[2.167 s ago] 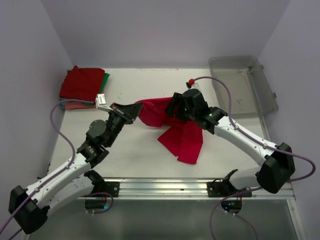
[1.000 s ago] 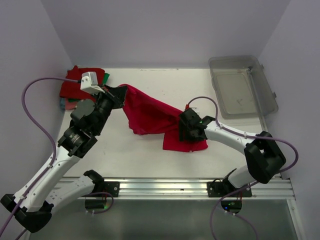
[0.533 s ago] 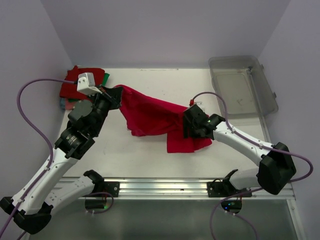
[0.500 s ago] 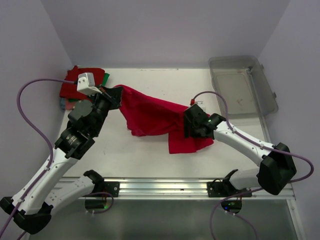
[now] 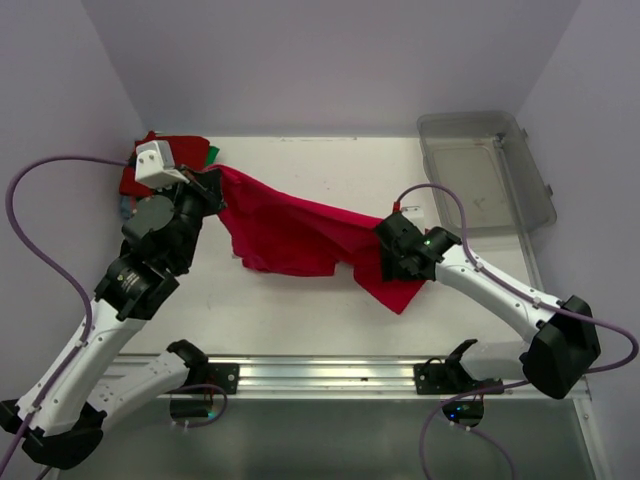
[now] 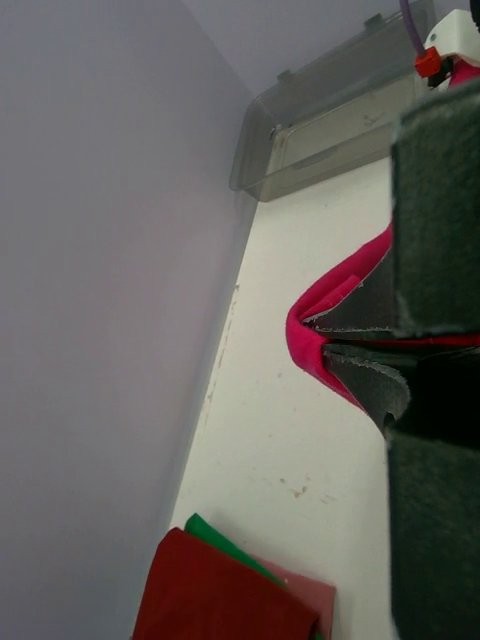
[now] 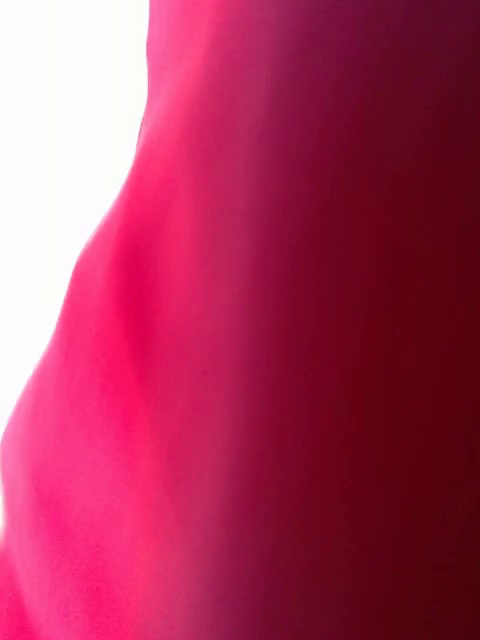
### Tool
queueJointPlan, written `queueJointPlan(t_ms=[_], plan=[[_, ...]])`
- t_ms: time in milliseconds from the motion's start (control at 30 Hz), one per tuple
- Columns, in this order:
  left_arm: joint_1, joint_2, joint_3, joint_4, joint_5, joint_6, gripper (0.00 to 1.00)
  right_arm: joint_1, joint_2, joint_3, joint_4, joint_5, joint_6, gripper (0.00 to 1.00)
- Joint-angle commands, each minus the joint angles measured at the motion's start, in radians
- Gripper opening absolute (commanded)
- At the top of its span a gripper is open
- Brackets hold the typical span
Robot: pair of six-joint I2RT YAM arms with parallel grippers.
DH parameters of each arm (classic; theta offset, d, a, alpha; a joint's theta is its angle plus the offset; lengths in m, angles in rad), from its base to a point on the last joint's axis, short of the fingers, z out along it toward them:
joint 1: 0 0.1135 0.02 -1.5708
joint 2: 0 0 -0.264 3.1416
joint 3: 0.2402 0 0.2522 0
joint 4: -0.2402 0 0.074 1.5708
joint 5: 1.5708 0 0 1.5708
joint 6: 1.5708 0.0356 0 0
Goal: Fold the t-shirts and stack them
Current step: Flatten the tshirt out
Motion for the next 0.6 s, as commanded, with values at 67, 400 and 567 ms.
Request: queueJointPlan(t_ms=[67, 400, 567], plan=[[0.011, -0.03, 0.13, -0.042, -0.151, 0.098, 0.0, -0.005, 0.008, 0.015, -0.012, -0.004, -0.013, 0.75], [0.011, 0.0, 0.104, -0.095, -0.13, 0.078, 0.0, -0.005, 0.063, -0.022, 0.118, -0.09, -0.051, 0.75], [0.011, 0.015, 0.037, -0.078, -0.056, 0.035, 0.0, -0.004, 0.103, -0.045, 0.277, -0.183, -0.088, 0.74]])
